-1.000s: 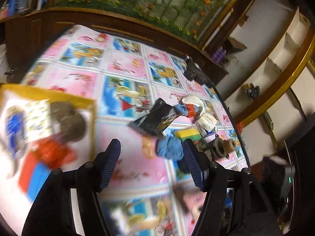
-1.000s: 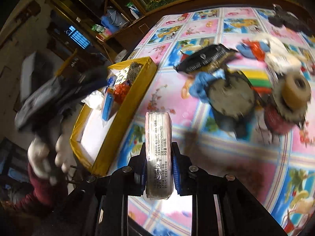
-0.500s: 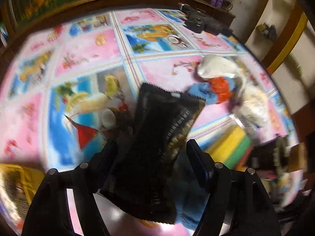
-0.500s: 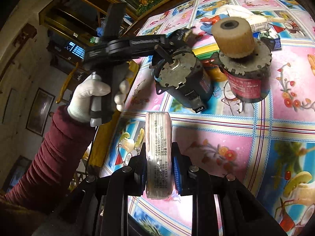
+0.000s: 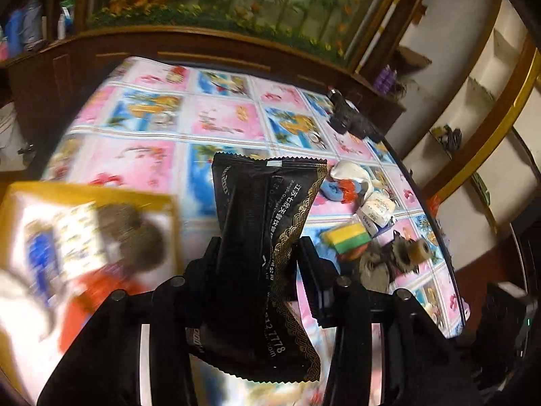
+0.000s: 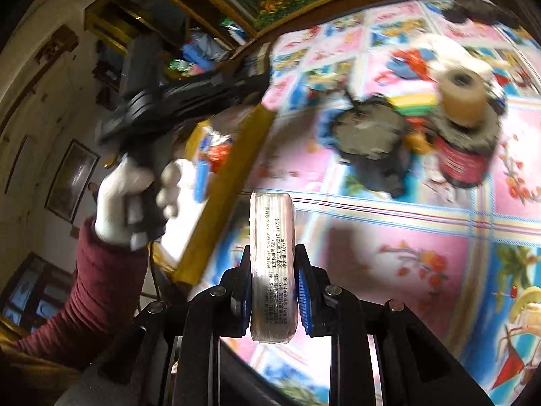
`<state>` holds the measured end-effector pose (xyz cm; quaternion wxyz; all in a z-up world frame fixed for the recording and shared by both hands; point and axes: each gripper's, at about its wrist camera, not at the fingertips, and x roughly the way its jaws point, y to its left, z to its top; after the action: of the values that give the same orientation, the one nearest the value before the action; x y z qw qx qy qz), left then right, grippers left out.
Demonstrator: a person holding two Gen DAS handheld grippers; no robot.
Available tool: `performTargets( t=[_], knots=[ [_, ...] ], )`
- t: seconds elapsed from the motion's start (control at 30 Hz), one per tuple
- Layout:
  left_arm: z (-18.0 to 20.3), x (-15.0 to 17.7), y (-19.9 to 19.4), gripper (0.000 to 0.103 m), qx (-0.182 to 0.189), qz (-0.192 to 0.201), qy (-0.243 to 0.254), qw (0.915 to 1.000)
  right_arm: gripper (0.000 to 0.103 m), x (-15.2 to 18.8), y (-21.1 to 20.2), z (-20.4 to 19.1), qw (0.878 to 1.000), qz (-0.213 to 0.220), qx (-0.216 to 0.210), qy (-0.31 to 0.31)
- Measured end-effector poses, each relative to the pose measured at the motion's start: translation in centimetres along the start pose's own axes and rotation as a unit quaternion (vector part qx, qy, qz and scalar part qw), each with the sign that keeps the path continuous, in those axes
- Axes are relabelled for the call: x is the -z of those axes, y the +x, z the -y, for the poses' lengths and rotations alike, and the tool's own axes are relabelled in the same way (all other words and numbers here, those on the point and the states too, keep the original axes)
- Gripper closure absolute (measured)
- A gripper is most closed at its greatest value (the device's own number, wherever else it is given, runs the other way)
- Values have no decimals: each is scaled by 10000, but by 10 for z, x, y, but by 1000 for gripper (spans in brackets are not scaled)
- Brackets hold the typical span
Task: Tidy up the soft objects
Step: 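Carry the black package and white roll into the yellow box and release both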
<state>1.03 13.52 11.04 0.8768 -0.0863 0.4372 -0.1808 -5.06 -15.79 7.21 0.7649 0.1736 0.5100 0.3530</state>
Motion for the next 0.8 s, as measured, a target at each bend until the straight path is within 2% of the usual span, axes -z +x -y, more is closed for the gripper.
performTargets(
  t=[0.1, 0.17, 0.27, 0.33, 0.47, 0.57, 0.7, 0.8],
  knots=[
    [-32, 22, -37, 61, -301, 162, -199, 9992, 81, -4, 9, -24, 9997, -78, -143, -195],
    [-60, 42, -57, 61, -699, 192, -380, 9966, 81, -7, 19, -39, 9992, -139, -162, -324],
    [-92, 62, -64, 60, -1271, 98, -546, 9903, 81, -12, 38, -64, 9980, -282, -233, -519],
    [-113, 75, -61, 60, -1467, -99, -743, 9863, 81, -17, 52, -79, 9970, -359, -250, -635],
    [-138, 87, -43, 60, -1647, -459, -1029, 9799, 81, -28, 87, -109, 9948, -533, -259, -832],
    [-148, 81, -25, 60, -1741, -612, -1128, 9763, 81, -35, 113, -131, 9932, -665, -178, -936],
    [-165, 66, -10, 54, -1734, -596, -1328, 9740, 81, -39, 143, -151, 9913, -841, -53, -1014],
    [-180, 56, -3, 54, -1665, -520, -1609, 9714, 81, -43, 165, -163, 9892, -969, 88, -1093]
  ],
)
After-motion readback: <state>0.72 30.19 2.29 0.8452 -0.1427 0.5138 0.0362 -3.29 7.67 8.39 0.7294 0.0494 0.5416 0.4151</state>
